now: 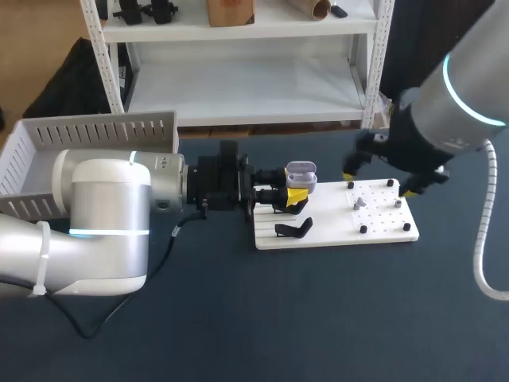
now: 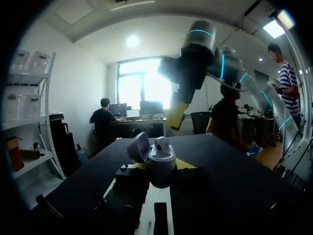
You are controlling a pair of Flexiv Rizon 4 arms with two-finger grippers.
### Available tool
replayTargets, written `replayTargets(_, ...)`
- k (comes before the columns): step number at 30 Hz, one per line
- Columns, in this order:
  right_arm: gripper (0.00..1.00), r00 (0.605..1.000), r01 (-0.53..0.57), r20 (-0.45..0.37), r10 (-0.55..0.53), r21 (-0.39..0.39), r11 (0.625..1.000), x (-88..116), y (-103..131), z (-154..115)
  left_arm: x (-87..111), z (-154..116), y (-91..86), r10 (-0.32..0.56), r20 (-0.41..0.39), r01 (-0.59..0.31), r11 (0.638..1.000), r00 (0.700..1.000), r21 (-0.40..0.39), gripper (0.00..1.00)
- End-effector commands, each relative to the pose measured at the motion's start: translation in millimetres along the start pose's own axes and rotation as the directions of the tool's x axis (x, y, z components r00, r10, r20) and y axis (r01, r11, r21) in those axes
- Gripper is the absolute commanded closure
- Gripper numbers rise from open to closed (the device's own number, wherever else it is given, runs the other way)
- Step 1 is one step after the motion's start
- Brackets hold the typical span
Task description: Pick up each earbud case from the left stands, insert the matching earbuds, close the lid, and place the case in the box.
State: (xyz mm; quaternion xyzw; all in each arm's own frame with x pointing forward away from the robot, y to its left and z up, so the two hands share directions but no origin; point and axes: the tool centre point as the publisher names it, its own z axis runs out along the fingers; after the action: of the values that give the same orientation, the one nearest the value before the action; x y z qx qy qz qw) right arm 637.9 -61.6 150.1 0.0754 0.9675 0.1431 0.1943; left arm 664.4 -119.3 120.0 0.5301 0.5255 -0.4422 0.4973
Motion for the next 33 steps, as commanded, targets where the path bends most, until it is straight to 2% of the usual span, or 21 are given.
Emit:
replayTargets(1, 0.00, 1.000, -0.001, 0.017, 0.002, -0.016, 1.000, -1, -3, 11, 0.5, 0, -0.6, 0.001, 0.002, -0.001, 1.000, 1.000, -0.003, 1.00)
replayTargets(14, 0.00, 1.000, -0.001, 0.017, 0.002, -0.016, 1.000, -1, -3, 11, 0.5, 0, -0.6, 0.001, 0.002, -0.001, 1.000, 1.000, -0.003, 1.00)
replayTargets(16, 0.00, 0.999, -0.036, -0.008, 0.036, -0.037, 0.999, 2, -8, 24, 0.5, 0, -0.6, 0.001, 0.002, -0.001, 1.000, 1.000, -0.003, 1.00)
replayTargets(21, 0.00, 0.997, -0.062, -0.053, 0.064, 0.036, 0.997, 7, -22, 55, 0.5, 0, -0.6, 0.001, 0.002, -0.001, 1.000, 1.000, -0.003, 1.00)
replayTargets(26, 0.00, 0.993, -0.094, -0.062, 0.097, 0.061, 0.994, 5, -23, 76, 0.5, 0, -0.6, 0.001, 0.002, -0.001, 1.000, 1.000, -0.003, 1.00)
replayTargets(28, 0.24, 0.992, -0.100, -0.067, 0.103, 0.053, 0.994, 2, -19, 81, 0.5, 0, -0.6, 0.001, 0.002, -0.001, 1.000, 1.000, -0.003, 1.00)
replayTargets(31, 0.24, 0.991, -0.104, -0.083, 0.108, 0.042, 0.994, 0, -12, 88, 0.5, 0, -0.6, 0.001, 0.002, -0.001, 1.000, 1.000, -0.003, 1.00)
replayTargets(33, 0.29, 0.989, -0.109, -0.091, 0.113, 0.039, 0.993, -1, -10, 94, 0.5, 0, -0.6, 0.001, 0.002, -0.001, 1.000, 1.000, -0.003, 1.00)
